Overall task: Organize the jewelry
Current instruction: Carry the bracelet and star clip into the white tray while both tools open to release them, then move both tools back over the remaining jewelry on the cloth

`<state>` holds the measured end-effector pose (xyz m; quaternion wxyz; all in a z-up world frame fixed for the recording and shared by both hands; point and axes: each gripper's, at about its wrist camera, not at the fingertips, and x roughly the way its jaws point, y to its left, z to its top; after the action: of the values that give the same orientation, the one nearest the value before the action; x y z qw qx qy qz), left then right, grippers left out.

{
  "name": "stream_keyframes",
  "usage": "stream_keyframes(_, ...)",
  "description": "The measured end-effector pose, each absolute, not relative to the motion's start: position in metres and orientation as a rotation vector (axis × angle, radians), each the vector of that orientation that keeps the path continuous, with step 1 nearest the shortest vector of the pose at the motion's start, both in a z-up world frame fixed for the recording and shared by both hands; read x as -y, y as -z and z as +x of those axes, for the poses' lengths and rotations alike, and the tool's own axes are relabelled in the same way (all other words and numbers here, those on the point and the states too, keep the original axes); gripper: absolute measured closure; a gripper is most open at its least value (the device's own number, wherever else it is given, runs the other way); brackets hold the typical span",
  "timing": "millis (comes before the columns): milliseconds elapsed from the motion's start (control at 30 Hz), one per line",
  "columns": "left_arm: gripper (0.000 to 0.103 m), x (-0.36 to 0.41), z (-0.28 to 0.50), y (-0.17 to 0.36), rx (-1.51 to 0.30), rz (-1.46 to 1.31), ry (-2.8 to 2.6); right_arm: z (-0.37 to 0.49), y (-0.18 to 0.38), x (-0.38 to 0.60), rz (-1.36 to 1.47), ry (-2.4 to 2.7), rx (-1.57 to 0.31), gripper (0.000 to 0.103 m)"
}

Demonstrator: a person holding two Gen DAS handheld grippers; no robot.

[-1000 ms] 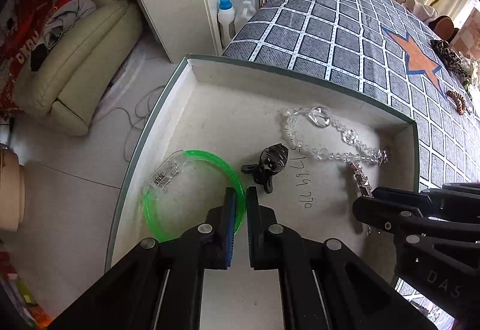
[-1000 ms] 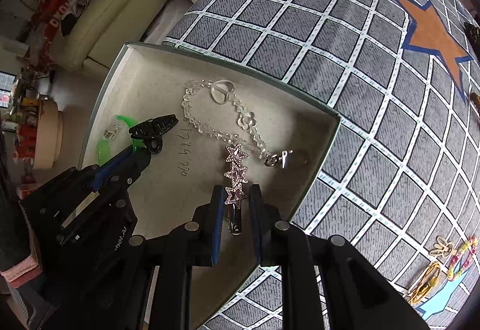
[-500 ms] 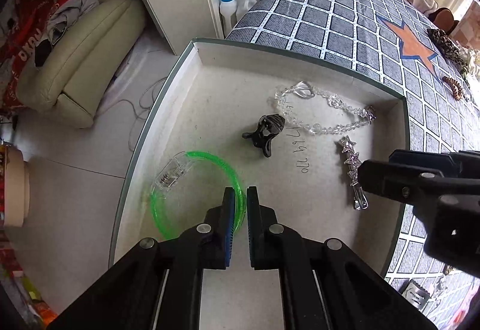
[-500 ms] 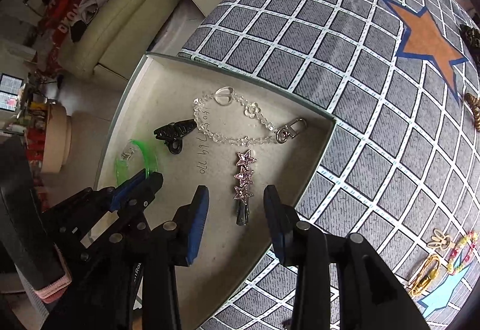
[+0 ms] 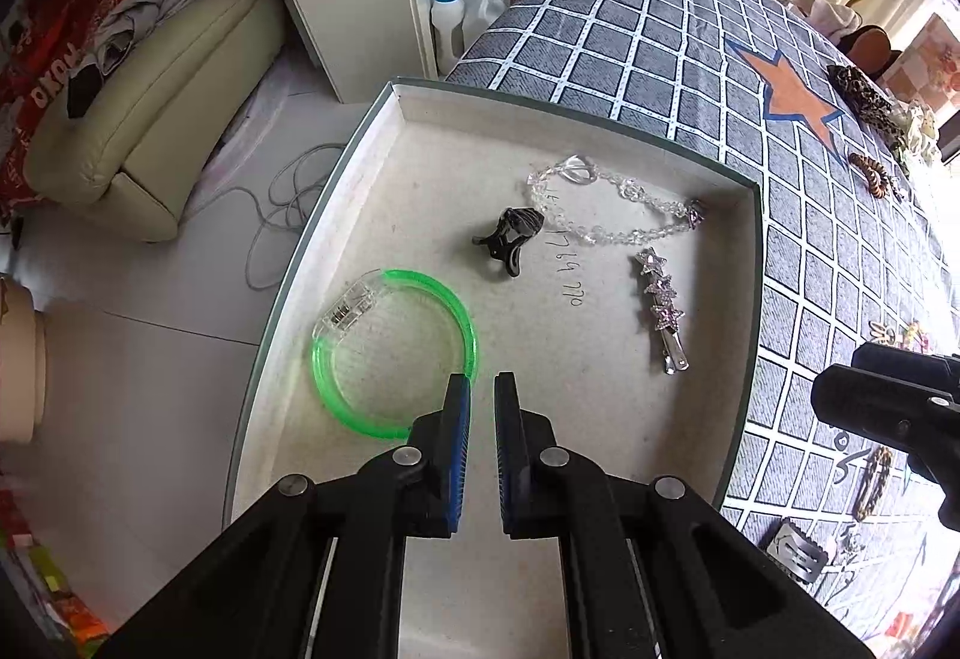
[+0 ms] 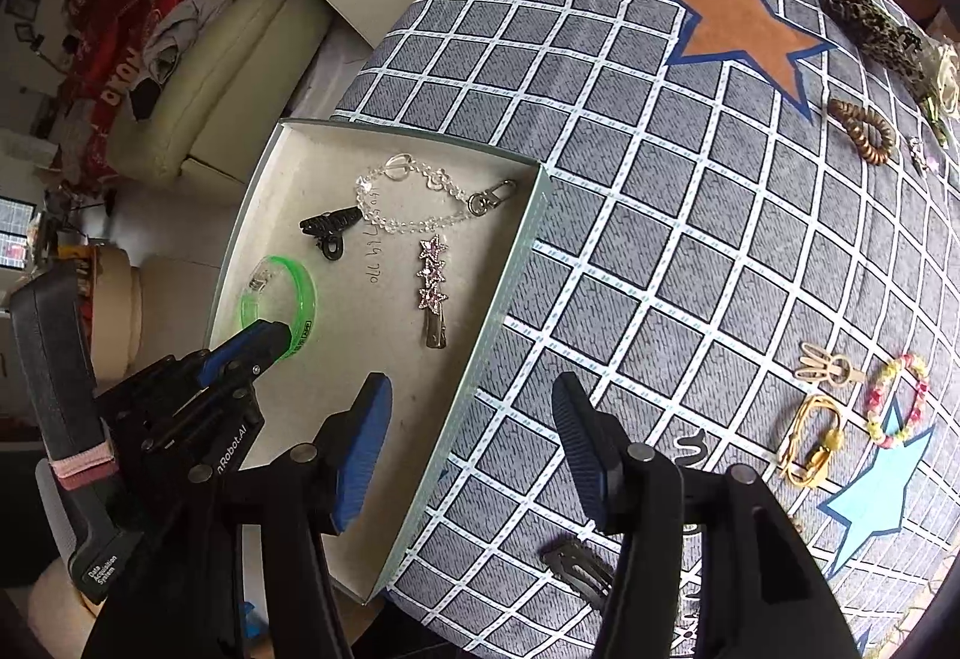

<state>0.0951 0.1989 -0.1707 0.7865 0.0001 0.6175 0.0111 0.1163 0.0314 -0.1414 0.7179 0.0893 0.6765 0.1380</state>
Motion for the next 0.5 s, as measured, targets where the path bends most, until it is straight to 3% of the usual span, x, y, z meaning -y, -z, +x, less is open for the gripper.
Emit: stream_keyframes(500, 0.088, -0.169, 0.067, 0.166, -1.391, 0.067, 0.063, 0.072, 0.137, 0.027, 0.26, -0.195, -1.523, 0.041)
